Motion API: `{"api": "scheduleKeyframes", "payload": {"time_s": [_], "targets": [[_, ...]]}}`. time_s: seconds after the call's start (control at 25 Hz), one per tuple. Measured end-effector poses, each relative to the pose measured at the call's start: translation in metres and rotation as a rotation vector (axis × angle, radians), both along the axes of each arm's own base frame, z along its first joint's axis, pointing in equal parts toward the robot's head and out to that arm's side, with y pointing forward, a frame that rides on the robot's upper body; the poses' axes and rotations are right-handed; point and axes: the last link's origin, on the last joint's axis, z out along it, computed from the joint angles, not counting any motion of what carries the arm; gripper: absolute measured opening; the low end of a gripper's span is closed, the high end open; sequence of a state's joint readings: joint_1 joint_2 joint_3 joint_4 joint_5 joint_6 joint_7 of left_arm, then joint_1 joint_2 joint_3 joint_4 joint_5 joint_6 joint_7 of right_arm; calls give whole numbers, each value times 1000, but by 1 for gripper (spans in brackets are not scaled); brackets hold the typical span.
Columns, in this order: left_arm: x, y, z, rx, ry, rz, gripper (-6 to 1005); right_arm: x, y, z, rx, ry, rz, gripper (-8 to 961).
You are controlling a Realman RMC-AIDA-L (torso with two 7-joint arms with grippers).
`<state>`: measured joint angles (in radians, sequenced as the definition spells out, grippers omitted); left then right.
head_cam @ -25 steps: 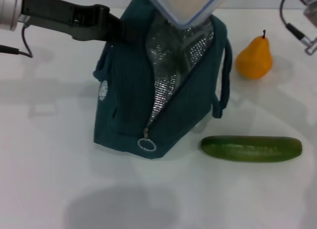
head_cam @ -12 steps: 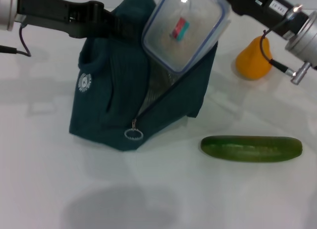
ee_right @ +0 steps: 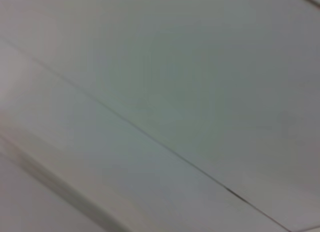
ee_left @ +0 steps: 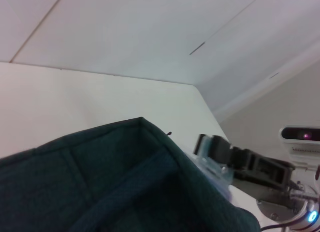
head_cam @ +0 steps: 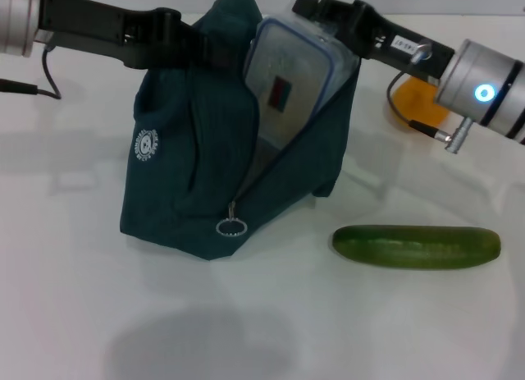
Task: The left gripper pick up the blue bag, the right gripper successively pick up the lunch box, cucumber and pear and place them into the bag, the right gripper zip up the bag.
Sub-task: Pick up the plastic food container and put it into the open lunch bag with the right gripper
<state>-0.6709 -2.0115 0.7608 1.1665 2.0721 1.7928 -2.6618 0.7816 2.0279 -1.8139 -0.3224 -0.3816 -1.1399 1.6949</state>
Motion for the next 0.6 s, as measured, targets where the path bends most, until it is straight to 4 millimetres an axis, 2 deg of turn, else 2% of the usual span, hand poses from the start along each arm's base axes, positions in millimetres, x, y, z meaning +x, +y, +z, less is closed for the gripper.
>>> {"api": "scheduleKeyframes", "payload": {"time_s": [0.28, 0.36, 0.6], "targets": [[-3, 1, 0, 2, 0, 4, 44, -4, -1, 0, 42, -25, 44, 102], [-4, 1, 0, 6, 2, 3, 44, -2, -2, 3, 60, -14, 52, 141], [-8, 2, 2, 20, 5, 13, 44, 18, -6, 33, 183, 56, 57, 257]]}}
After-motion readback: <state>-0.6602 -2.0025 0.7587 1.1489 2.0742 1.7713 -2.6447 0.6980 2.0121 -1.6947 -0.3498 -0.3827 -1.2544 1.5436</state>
